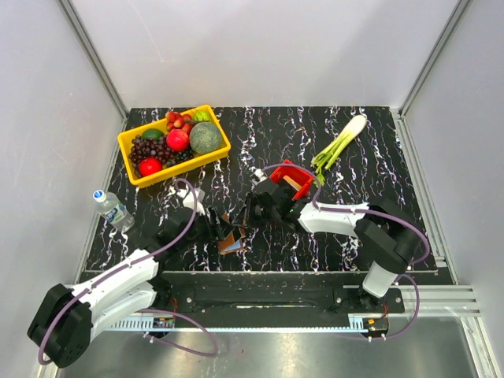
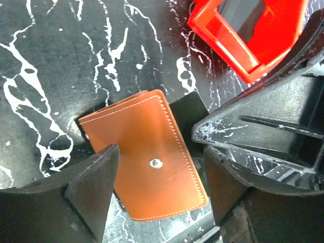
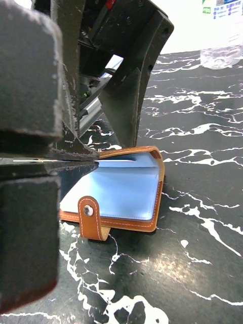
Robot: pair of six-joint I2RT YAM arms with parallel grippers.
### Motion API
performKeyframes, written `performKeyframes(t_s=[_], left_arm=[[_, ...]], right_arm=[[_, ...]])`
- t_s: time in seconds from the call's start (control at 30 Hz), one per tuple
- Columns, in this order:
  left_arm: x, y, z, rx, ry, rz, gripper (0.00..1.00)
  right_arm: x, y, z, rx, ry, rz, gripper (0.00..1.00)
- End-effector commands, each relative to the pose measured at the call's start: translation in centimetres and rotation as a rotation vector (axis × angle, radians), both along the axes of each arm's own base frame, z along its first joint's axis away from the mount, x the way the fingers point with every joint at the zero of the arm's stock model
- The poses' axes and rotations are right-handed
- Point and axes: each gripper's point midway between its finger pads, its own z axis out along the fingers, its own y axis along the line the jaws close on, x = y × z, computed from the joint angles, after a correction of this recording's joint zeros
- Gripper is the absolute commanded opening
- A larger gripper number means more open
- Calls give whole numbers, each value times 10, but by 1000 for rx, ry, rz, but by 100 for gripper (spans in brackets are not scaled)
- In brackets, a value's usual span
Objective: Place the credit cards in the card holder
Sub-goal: Open the card holder at the center of the board.
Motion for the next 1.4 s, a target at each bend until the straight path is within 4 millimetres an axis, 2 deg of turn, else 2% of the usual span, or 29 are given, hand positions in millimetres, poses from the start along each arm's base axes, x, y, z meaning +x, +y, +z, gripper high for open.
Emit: performKeyframes(t_s=[0.0, 0.23, 0.37, 0.43, 0.53, 0.63, 0.8, 0.93, 1.07, 1.2, 1.23, 1.37], left_arm=[[-1, 11, -6, -8, 14, 71, 68], [-1, 20, -10, 23, 26, 104, 63], [1, 25, -3, 9, 0, 133, 71], [1, 28, 2, -6, -17, 159, 83], [-1, 38, 4, 8, -15, 199, 85], [-5, 45, -3, 24, 22, 234, 95], [-16, 49, -24, 2, 103, 278, 97], [-20, 45, -30, -68, 109, 283, 99], [-26, 46, -45, -88, 140, 294, 99], [-21, 34, -35, -184, 103, 272, 99], [-23, 32, -38, -188, 115, 265, 99], [-21, 12, -30, -270, 108, 184, 99]], right_arm=[[-6, 26, 26, 104, -17, 67, 0], [-12, 33, 36, 163, -9, 99, 0], [-17, 38, 42, 220, 11, 111, 0], [-18, 39, 40, 224, 21, 119, 0], [-19, 41, 40, 243, 30, 122, 0], [-18, 42, 37, 240, 33, 121, 0], [-21, 47, 36, 250, 45, 148, 0], [-22, 49, 28, 250, 66, 155, 0], [-23, 49, 25, 246, 70, 151, 0], [-22, 46, 24, 238, 62, 145, 0], [-22, 45, 24, 236, 62, 140, 0], [-22, 41, 27, 240, 47, 129, 0]])
